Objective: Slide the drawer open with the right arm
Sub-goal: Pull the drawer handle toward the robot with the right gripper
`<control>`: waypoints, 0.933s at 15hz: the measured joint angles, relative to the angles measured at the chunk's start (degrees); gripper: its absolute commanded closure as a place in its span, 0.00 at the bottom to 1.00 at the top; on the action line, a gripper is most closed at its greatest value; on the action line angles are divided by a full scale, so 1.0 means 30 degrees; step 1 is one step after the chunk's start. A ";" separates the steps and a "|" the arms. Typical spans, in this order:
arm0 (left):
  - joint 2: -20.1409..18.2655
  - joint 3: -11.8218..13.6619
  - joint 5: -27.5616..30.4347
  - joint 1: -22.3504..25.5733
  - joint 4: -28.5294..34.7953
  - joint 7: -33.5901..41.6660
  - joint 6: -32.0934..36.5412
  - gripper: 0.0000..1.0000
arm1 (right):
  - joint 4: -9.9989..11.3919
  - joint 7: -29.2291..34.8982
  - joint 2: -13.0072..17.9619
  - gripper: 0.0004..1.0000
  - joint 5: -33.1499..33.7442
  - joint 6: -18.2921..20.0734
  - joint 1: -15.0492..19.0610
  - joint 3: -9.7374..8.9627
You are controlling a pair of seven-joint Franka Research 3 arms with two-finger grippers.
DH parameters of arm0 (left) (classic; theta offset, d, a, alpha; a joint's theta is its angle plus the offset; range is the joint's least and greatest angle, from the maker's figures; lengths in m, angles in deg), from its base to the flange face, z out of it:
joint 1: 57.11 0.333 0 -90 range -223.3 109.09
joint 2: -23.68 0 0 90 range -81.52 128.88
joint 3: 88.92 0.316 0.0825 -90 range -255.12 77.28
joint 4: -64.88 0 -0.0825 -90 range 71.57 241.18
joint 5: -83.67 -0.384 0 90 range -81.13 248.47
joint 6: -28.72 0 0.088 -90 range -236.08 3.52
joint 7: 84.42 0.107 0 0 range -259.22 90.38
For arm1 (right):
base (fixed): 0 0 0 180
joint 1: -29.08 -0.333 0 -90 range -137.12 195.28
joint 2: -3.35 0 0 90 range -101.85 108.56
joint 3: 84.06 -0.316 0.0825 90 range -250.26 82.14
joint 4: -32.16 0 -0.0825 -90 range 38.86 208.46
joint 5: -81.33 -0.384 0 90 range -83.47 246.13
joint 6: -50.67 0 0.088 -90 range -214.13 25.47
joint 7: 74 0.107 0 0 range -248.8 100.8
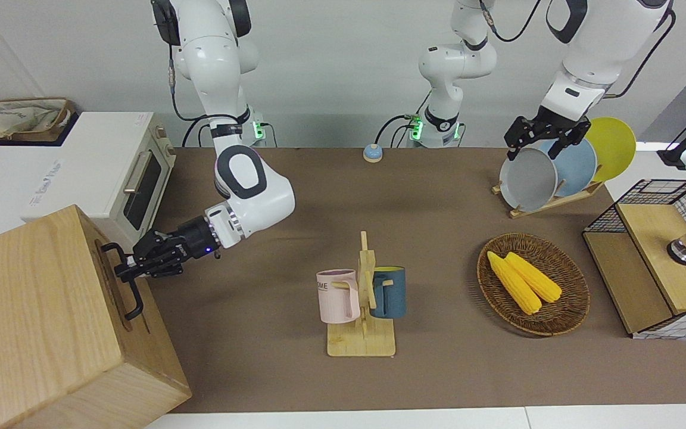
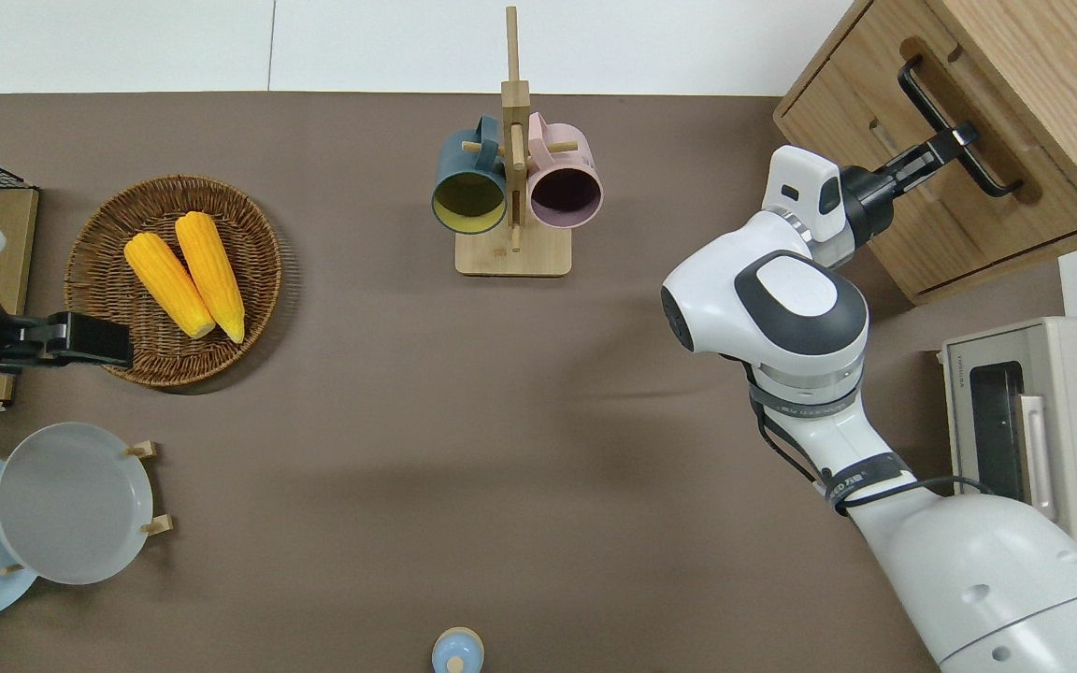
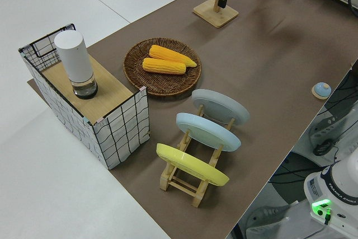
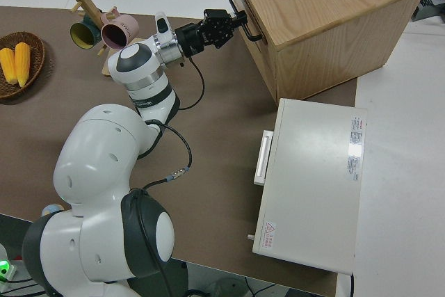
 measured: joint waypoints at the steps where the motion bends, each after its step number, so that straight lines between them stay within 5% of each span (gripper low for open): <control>1: 0.0000 0.0001 0.0000 0.0000 0.0000 0.0000 0.0000 0.00 | 0.0001 0.0000 -0.0001 0.92 -0.0001 0.0016 -0.0008 0.0000; 7: 0.0000 0.0000 0.0000 0.0000 0.0000 0.0000 0.0000 0.00 | 0.0003 -0.0215 -0.0023 0.92 -0.0475 0.1061 -0.0467 -0.0345; 14: 0.0000 0.0000 0.0000 0.0000 0.0000 0.0000 0.0000 0.00 | -0.0134 -0.1012 0.0100 0.92 -0.2025 0.3884 -0.0945 -0.2435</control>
